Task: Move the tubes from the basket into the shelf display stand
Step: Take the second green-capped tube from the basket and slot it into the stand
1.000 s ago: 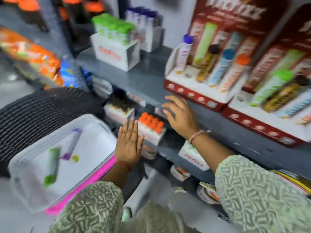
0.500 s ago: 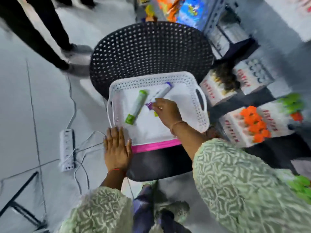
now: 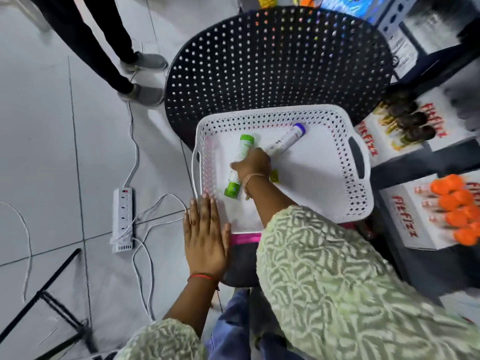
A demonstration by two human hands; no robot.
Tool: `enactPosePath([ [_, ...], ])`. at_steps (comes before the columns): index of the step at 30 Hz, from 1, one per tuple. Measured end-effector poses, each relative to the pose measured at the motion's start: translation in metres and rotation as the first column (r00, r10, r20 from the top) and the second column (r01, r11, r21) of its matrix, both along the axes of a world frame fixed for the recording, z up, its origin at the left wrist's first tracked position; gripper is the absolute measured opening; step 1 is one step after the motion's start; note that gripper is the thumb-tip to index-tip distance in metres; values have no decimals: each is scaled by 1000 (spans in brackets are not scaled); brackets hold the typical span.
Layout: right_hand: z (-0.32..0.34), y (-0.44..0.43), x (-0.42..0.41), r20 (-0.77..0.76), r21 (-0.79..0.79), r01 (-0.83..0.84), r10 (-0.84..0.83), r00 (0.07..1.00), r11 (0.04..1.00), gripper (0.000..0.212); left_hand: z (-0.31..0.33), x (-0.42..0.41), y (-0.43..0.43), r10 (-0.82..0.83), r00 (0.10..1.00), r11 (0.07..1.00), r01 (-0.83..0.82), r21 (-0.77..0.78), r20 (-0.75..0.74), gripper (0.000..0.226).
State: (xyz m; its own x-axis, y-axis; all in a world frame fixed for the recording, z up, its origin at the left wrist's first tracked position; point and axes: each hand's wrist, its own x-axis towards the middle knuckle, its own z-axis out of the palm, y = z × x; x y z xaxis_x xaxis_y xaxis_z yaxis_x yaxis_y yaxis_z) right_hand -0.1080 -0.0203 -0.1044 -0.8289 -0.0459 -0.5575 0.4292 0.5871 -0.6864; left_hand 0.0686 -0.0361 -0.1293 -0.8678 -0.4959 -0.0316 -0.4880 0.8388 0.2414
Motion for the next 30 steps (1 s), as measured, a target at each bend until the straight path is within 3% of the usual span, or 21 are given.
enactPosePath([
  [3,18,35,-1,60,-176,50,-40,997,983,48,3,5,-3,-30,999,1000,30,-5,17,62],
  [5,38,69,1,126,-430,174,-132,983,886,31,11,3,-4,-62,998,998,62,29,26,62],
  [7,63,112,4,178,-609,235,-158,971,758,29,25,-2,3,-131,991,990,130,53,20,67],
  [11,122,204,16,110,-717,240,-234,966,654,32,56,-33,49,-264,960,958,271,90,-90,63],
  [14,164,271,29,45,-760,284,-389,920,584,29,92,-72,113,-401,895,897,427,112,-195,58],
  [16,191,317,41,1,-778,303,-483,876,550,31,119,-93,161,-531,801,812,574,103,-278,57],
  [19,229,382,66,-111,-748,323,-588,801,580,30,151,-115,233,-680,619,652,756,64,-392,56],
  [23,278,459,110,-209,-742,391,-742,637,545,35,184,-117,325,-819,336,388,921,-18,-464,52],
  [27,322,519,137,-151,-776,484,-863,481,405,35,199,-109,386,-863,167,204,979,-26,-477,47],
  [30,348,547,146,-39,-813,523,-921,389,255,25,203,-108,413,-896,109,127,992,-13,-431,50],
])
